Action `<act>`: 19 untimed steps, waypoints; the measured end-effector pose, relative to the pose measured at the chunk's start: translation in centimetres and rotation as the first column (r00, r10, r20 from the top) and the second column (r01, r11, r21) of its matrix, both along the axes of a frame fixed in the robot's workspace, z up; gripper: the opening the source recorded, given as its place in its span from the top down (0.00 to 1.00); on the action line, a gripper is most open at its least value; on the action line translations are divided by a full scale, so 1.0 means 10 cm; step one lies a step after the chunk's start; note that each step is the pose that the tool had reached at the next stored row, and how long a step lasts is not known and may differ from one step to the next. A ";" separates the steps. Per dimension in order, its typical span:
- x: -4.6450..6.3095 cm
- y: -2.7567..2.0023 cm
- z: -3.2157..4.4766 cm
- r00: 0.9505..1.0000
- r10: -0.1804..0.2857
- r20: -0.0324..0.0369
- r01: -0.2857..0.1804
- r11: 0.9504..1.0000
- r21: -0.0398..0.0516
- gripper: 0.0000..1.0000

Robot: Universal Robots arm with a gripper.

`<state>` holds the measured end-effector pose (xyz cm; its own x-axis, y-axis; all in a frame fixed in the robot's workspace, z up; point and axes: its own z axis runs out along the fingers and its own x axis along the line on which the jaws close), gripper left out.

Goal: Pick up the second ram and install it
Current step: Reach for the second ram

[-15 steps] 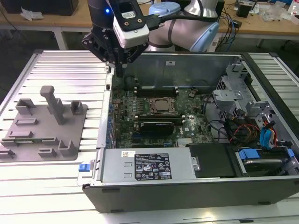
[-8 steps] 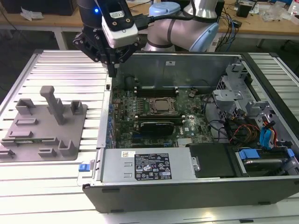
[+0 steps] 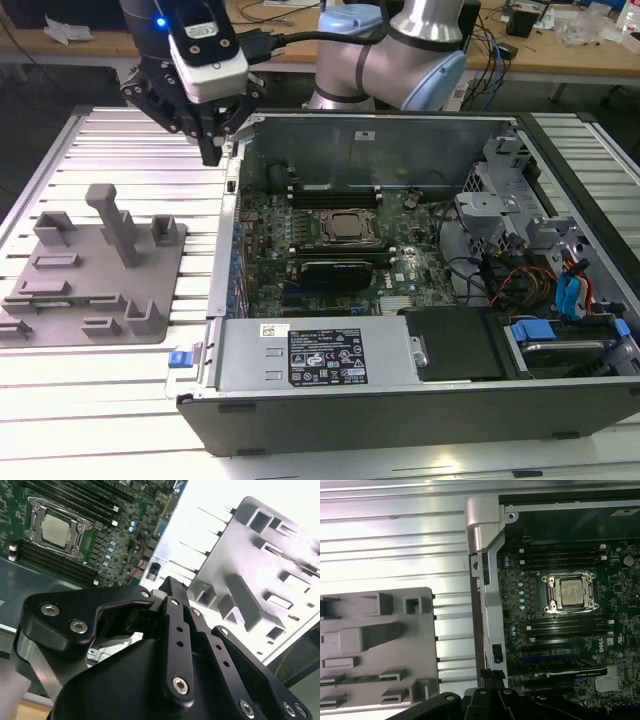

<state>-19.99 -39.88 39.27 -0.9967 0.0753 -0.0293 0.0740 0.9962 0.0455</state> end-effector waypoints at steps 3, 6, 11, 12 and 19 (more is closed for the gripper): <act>-0.09 0.000 -0.001 1.000 0.000 0.001 0.000 1.000 0.000 0.92; -0.20 0.000 -0.003 1.000 0.000 0.002 0.000 1.000 0.000 0.92; -0.38 0.000 -0.006 1.000 0.000 0.004 0.000 1.000 0.000 0.92; -0.40 0.000 -0.006 1.000 0.000 0.004 0.000 1.000 0.000 0.92; -0.67 0.000 -0.011 1.000 0.000 0.007 0.000 1.000 0.000 0.92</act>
